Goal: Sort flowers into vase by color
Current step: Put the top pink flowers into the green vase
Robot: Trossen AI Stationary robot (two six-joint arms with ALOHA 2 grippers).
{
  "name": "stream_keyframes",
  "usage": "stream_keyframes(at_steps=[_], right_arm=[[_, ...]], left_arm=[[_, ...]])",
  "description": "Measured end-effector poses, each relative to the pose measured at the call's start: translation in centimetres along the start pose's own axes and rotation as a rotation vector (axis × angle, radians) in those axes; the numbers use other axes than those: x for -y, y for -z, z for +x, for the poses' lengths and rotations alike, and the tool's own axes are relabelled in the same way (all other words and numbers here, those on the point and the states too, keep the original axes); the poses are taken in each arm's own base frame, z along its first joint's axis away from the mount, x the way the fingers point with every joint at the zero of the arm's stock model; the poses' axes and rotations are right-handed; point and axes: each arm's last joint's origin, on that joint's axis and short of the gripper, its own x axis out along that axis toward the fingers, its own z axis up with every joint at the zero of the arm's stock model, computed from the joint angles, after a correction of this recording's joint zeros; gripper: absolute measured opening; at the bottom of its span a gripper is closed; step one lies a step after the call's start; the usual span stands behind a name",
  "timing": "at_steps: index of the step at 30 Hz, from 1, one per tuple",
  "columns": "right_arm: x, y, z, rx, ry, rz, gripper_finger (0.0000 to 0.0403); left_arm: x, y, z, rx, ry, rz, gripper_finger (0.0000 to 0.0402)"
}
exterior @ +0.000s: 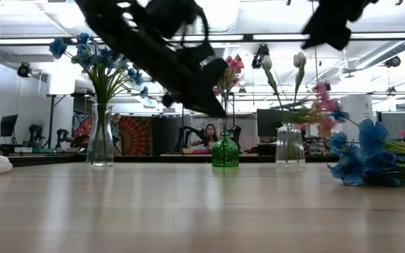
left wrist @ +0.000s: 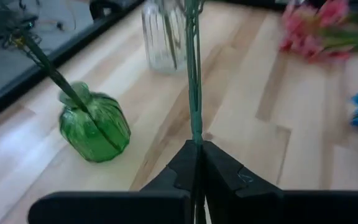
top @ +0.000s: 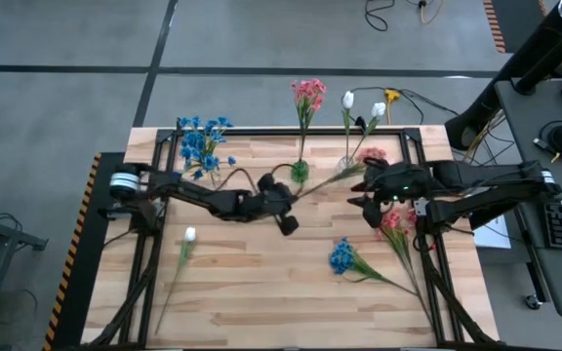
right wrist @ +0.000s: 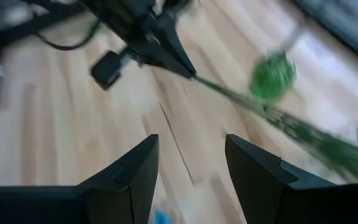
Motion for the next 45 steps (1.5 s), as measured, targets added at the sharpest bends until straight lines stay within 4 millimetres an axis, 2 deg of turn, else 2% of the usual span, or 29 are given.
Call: stream_keyframes(at_steps=[6, 11, 17, 22, 28, 30, 36, 45], right_arm=[[-0.7, -1.3, -2.0, 0.207, -0.1, -0.113, 0.0178], [-0.9, -1.6, -3.1, 0.283, -0.136, -0.178, 0.0178], [-1.7, -1.9, -3.6, 0.344, -0.2, -0.27, 0.0178], [-2.8, -2.3, -4.1, 0.433, -0.253, -0.37, 0.0178], [-4.7, -2.4, -4.5, 0.507, -0.426, -0.48, 0.0178], [-5.3, -2.2, -3.7, 0.496, -0.414, -0.491, 0.0177], [-6.4, -1.3, 1.3, 0.485, -0.279, -0.508, 0.0166], [-7.9, -1.9, 6.2, 0.654, -0.067, -0.457, 0.0145]], left_arm=[[-0.1, -0.3, -4.2, 0.116, 0.073, 0.02, 0.0], [0.2, -0.6, -6.9, 0.172, 0.124, 0.032, 0.0], [-0.9, 0.1, -8.6, 0.249, 0.147, -0.005, 0.0], [-1.7, 1.2, -10.0, 0.415, 0.217, -0.095, 0.0], [-2.4, 2.1, -11.4, 0.586, 0.263, -0.147, 0.0], [-2.3, 1.8, -11.9, 0.658, 0.272, -0.143, 0.0], [-1.8, 0.9, -12.6, 0.749, 0.295, -0.101, 0.0], [-0.3, -0.1, -11.6, 0.762, 0.304, -0.062, 0.0]])
